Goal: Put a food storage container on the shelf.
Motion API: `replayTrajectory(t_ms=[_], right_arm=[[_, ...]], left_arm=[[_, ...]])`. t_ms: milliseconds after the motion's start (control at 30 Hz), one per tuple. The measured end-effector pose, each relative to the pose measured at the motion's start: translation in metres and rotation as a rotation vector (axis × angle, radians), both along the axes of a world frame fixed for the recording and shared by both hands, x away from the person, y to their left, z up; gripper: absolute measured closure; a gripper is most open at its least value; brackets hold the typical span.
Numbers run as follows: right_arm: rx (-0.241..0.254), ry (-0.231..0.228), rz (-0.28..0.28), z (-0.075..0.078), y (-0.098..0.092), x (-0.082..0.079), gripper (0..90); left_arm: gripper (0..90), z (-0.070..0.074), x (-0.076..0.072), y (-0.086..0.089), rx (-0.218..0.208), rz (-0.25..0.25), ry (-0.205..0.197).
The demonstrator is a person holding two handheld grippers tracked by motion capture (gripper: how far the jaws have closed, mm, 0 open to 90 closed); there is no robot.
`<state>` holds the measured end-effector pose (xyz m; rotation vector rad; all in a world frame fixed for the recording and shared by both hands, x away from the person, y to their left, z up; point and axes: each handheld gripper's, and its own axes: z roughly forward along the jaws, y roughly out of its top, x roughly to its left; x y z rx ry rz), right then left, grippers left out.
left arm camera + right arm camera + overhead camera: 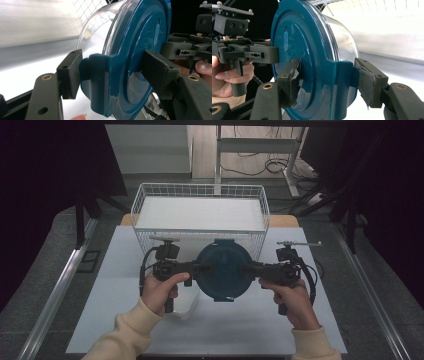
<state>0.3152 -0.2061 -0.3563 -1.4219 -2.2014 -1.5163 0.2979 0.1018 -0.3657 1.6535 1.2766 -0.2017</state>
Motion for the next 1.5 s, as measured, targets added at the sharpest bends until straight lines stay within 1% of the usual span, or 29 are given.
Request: replayTrajectory(t_ms=[233,433,533,767,900,1067,1200,1367,1400,1467,1500], right_arm=[[0.001,-0.008,0.011,0.012,0.009,0.008,39.9],[-0.002,-0.010,0.024,0.021,0.018,0.016,40.0],[-0.004,-0.011,0.030,0.026,0.022,0.020,40.1],[-0.014,-0.028,0.038,0.039,0.031,0.027,40.2],[-0.013,-0.033,0.043,0.045,0.035,0.032,40.2],[-0.021,-0.034,0.054,0.053,0.041,0.040,40.5],[-0.024,-0.036,0.065,0.059,0.045,0.048,40.6],[-0.016,-0.035,0.072,0.065,0.049,0.059,40.6],[-0.016,-0.035,0.072,0.065,0.049,0.059,40.6],[-0.016,-0.039,0.075,0.070,0.052,0.065,40.6],[-0.016,-0.039,0.075,0.070,0.052,0.065,40.6]], left_arm=[[34.7,0.013,0.006,0.011,-0.001,0.005,-0.014],[34.7,0.020,0.010,0.019,-0.006,0.016,-0.015],[35.0,0.025,0.013,0.025,-0.013,0.023,-0.023],[35.1,0.035,0.019,0.034,-0.026,0.024,-0.028],[35.1,0.042,0.024,0.037,-0.024,0.031,-0.036],[35.0,0.047,0.031,0.043,-0.035,0.036,-0.036],[35.0,0.053,0.037,0.048,-0.030,0.040,-0.046],[35.0,0.062,0.045,0.051,-0.018,0.048,-0.061],[35.0,0.062,0.045,0.051,-0.018,0.048,-0.061],[35.0,0.066,0.052,0.053,-0.019,0.048,-0.065],[35.0,0.066,0.052,0.053,-0.019,0.048,-0.065]])
